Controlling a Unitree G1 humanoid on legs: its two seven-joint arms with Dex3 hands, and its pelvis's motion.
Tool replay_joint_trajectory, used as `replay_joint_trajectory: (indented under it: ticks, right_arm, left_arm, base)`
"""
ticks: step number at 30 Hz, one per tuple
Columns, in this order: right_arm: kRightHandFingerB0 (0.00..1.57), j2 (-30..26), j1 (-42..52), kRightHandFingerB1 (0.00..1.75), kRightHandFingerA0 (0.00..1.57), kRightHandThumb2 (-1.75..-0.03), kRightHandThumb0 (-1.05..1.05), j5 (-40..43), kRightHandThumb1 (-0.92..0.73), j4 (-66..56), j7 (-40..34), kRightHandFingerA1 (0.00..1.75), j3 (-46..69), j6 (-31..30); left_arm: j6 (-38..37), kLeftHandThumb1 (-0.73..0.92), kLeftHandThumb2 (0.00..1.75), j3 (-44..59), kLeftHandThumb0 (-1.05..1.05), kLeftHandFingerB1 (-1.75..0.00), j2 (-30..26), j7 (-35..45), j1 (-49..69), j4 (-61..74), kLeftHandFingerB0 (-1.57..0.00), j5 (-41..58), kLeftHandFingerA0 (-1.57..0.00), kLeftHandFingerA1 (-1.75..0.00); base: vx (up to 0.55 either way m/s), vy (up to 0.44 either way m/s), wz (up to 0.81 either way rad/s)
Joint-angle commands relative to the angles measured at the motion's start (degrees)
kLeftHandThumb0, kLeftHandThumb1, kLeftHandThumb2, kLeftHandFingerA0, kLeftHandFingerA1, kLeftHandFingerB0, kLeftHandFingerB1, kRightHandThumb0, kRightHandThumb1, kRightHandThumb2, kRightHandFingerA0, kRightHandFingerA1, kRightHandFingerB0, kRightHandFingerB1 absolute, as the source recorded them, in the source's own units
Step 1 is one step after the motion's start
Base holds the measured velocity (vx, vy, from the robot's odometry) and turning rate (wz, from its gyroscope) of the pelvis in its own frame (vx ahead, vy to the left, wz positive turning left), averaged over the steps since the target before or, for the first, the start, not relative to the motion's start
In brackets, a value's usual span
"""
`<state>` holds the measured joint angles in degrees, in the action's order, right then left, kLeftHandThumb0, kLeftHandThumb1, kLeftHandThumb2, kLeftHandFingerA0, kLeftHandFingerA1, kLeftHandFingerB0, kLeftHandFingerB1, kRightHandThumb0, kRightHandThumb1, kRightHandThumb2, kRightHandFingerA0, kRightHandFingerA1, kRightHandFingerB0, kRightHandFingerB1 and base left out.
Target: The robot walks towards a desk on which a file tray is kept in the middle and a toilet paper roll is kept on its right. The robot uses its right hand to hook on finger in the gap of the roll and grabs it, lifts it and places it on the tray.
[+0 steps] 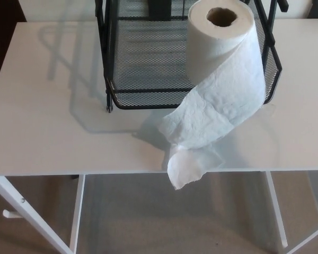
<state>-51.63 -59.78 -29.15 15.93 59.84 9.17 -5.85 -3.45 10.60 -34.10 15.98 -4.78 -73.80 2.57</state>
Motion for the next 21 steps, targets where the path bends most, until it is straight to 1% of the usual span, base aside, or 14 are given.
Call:
replay_joint_trajectory:
  ticks: [1,2,3,4,7,9,11,12,14,17,18,19,20,21]
  right_arm:
    - [0.09,10.94,52.11,0.39,0.28,-0.76,-0.65,14.48,-0.42,4.22,-19.52,0.46,70.11,-7.54]
    - [0.09,10.92,52.29,0.39,0.28,-0.76,-0.65,14.71,-0.42,4.24,-19.58,0.46,70.05,-7.49]
    - [0.17,21.16,58.22,0.27,0.26,-0.56,-0.46,16.45,-0.52,2.66,-31.12,0.42,66.61,5.54]
    - [0.16,25.75,60.50,0.27,0.16,-0.58,-0.47,15.52,-0.56,0.18,-34.47,0.38,65.35,6.39]
    - [0.15,34.77,64.74,0.27,0.27,-0.59,-0.47,17.25,-0.59,10.12,-50.42,0.36,57.45,17.09]
    - [0.12,37.84,63.18,0.39,0.26,-0.78,-0.55,18.65,-0.49,11.19,-54.57,0.49,57.34,19.42]
    - [0.01,43.59,61.42,0.46,0.28,-0.97,-0.35,16.81,-0.50,5.94,-58.80,0.58,57.15,12.08]
    - [0.13,44.91,60.98,0.27,0.37,-0.62,-0.50,15.15,-0.72,5.94,-61.38,0.42,55.68,9.29]
    - [0.12,46.52,58.67,0.29,0.32,-0.66,-0.47,14.87,-0.70,9.41,-66.99,0.66,54.59,6.90]
    - [0.10,47.73,58.18,0.21,0.25,-0.65,-0.51,13.31,-0.73,10.06,-68.05,0.66,52.74,1.96]
    - [0.00,48.52,57.56,0.29,0.25,-1.01,-0.80,12.11,-0.69,6.81,-61.28,0.63,53.74,-11.68]
    - [0.00,48.82,57.37,0.29,0.25,-1.01,-0.80,11.70,-0.69,5.36,-58.31,0.63,54.25,-17.15]
    - [0.00,48.88,58.06,0.17,0.21,-0.65,-0.79,8.88,-0.83,4.57,-57.98,0.53,52.36,-19.39]
    - [0.00,48.92,60.18,0.05,0.23,-0.73,-0.74,5.01,-0.85,4.59,-57.75,0.51,48.46,-19.96]
  left_arm:
    - [0.21,0.76,1.12,0.01,-0.81,-0.41,-2.32,-0.98,-0.75,-0.67,-0.05,-1.21,-0.23,-0.54]
    - [0.21,0.76,1.12,0.01,-0.81,-0.41,-2.32,-0.98,-0.75,-0.67,-0.05,-1.21,-0.23,-0.54]
    - [-0.55,0.92,0.76,-0.60,-0.82,-0.33,-2.55,-0.83,-0.47,-0.36,-0.13,-1.82,-0.30,-0.46]
    - [-0.27,0.92,0.75,-0.60,-0.83,-0.32,-2.55,-0.59,-0.62,-0.37,-0.13,-1.77,-0.28,-0.46]
    - [0.33,0.92,0.75,-0.43,-0.85,-0.32,-2.41,-0.74,-1.12,-0.87,-0.14,-1.67,-0.28,-0.46]
    - [0.29,0.92,0.75,-0.31,-0.85,-0.32,-2.30,-0.77,-1.10,-0.87,-0.13,-1.54,-0.28,-0.46]
    - [0.21,0.91,0.74,-0.08,-0.85,-0.33,-2.21,-0.75,-0.95,-0.97,-0.14,-1.32,-0.29,-0.48]
    - [0.50,0.92,0.74,-0.14,-0.82,-0.33,-2.18,-0.79,-0.88,-0.80,-0.14,-1.33,-0.27,-0.48]
    - [0.86,0.92,0.74,-0.45,-0.81,-0.33,-2.22,-0.62,-1.01,-0.55,-0.14,-1.54,-0.28,-0.46]
    - [0.94,0.92,0.74,-0.88,-0.82,-0.32,-2.03,-1.17,-1.47,-1.06,-0.14,-2.11,-0.27,-0.45]
    - [0.86,0.91,0.74,-0.91,-0.84,-0.33,-2.00,-0.96,-1.65,-1.00,-0.13,-2.09,-0.26,-0.47]
    - [0.85,0.91,0.74,-0.94,-0.84,-0.33,-2.00,-0.87,-1.73,-0.94,-0.13,-2.10,-0.26,-0.47]
    - [0.97,0.92,0.74,-1.00,-0.84,-0.32,-2.00,-0.96,-1.75,-0.95,-0.15,-2.15,-0.27,-0.46]
    - [1.06,0.92,0.75,-1.26,-0.84,-0.33,-2.03,-0.98,-1.77,-0.92,-0.14,-2.40,-0.25,-0.46]
  base:
    - [0.00,0.000,0.00]
    - [0.00,0.000,0.00]
    - [0.00,0.000,0.00]
    - [0.00,0.000,0.00]
    - [0.00,0.000,0.00]
    - [0.00,0.000,0.00]
    - [0.00,0.000,0.00]
    - [0.00,0.000,0.00]
    - [0.00,0.000,0.00]
    - [0.00,0.000,0.00]
    - [0.00,0.000,0.00]
    - [0.00,0.000,0.00]
    - [0.00,0.000,0.00]
    - [0.00,0.000,0.00]
